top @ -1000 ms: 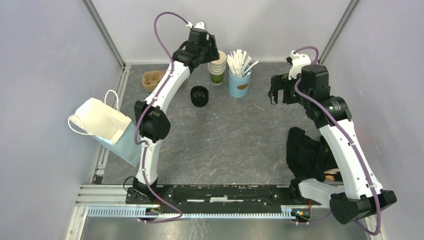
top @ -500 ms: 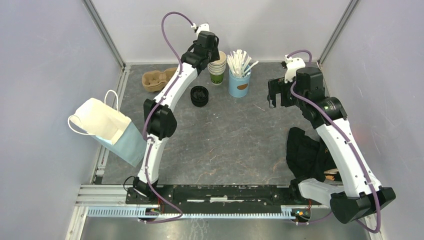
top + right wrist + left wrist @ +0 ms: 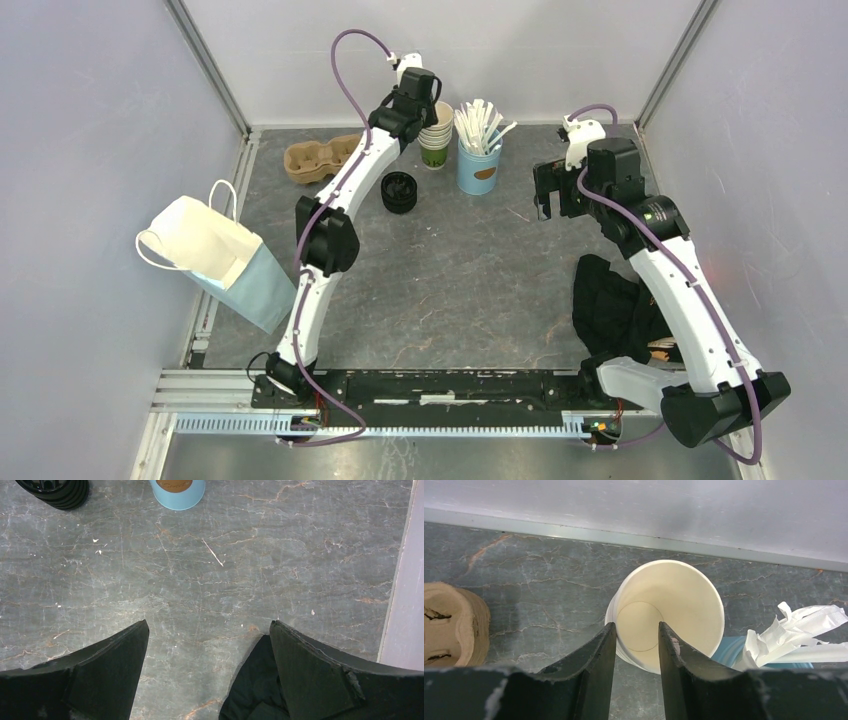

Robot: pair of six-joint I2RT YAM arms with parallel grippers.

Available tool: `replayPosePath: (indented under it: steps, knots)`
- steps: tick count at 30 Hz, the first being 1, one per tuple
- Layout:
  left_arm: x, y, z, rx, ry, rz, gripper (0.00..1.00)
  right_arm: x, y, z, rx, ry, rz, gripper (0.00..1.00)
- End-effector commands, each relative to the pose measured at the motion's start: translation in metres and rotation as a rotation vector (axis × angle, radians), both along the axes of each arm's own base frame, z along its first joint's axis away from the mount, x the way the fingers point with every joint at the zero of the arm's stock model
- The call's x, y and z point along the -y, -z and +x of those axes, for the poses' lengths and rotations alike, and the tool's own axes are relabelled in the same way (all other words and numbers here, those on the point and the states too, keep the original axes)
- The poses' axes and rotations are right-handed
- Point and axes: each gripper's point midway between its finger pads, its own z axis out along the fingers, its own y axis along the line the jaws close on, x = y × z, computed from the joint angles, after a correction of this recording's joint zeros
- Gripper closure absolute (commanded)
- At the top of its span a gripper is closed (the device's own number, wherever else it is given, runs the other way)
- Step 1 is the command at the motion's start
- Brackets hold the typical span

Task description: Pack the takeout coffee

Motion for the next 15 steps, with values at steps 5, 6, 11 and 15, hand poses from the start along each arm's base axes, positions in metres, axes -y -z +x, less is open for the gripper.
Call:
replayPosePath:
  steps: [5,6,11,15]
  knots:
    - [-0.006,-0.02,0.01,0.066,-0.045,-0.01,0.58,0.002,-0.011,0.003,0.057,0.007,-0.008,0.02]
    - [-0.007,-0.02,0.01,0.066,-0.049,-0.006,0.58,0.002,-0.011,0.004,0.057,0.007,-0.008,0.02]
    - [-0.01,-0.029,0.008,0.08,-0.051,0.002,0.54,0.002,-0.009,0.004,0.053,0.004,-0.009,0.02]
    - [-0.011,-0.04,0.006,0.097,-0.052,-0.007,0.53,0.002,-0.009,0.004,0.053,0.004,-0.006,0.02]
